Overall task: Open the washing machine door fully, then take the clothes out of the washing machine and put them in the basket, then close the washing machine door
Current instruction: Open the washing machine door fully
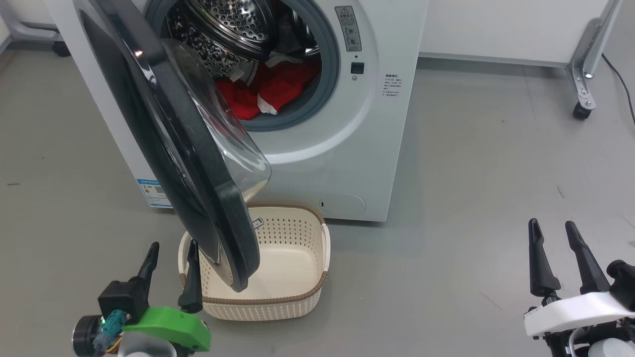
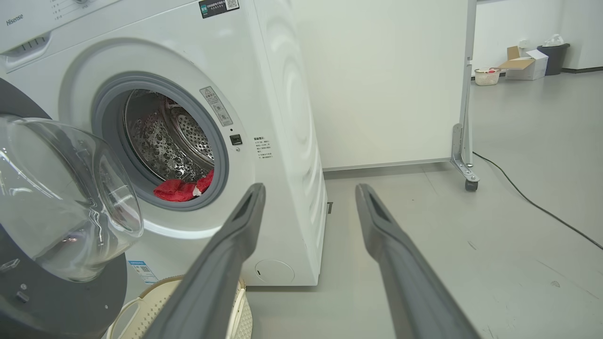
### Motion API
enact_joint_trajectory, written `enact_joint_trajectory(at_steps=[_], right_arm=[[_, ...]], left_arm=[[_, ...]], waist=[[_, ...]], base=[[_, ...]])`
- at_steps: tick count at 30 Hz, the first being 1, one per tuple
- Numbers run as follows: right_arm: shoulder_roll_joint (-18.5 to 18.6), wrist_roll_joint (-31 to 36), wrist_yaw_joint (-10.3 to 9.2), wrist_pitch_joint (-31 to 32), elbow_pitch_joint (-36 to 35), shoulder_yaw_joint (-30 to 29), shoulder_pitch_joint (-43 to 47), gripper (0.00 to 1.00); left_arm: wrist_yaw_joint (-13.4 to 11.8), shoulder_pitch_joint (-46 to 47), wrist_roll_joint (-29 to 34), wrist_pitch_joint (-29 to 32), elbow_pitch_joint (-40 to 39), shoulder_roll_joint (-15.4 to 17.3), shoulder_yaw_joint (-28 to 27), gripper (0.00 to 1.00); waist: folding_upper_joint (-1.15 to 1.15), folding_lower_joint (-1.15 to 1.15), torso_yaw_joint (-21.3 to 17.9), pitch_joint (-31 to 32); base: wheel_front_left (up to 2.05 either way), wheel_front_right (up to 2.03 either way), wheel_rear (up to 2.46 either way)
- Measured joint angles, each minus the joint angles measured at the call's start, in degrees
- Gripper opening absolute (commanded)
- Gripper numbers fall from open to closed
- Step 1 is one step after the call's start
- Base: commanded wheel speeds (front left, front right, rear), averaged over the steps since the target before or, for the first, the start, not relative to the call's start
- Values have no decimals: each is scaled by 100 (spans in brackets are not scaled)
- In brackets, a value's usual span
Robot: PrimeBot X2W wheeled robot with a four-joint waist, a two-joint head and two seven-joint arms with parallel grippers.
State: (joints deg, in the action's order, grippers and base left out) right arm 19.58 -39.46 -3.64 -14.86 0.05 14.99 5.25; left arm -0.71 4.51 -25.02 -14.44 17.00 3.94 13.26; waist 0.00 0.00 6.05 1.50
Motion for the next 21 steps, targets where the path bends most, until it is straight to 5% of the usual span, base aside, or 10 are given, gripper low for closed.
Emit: enact_joint_trajectory(at_steps=[21], right_arm=[[-169, 258, 166, 0, -40, -199, 203, 100]], left_arm=[[51, -8, 46, 0, 56, -68, -66, 100]], waist=[[0, 0, 11, 6]], base=[[0, 0, 0]])
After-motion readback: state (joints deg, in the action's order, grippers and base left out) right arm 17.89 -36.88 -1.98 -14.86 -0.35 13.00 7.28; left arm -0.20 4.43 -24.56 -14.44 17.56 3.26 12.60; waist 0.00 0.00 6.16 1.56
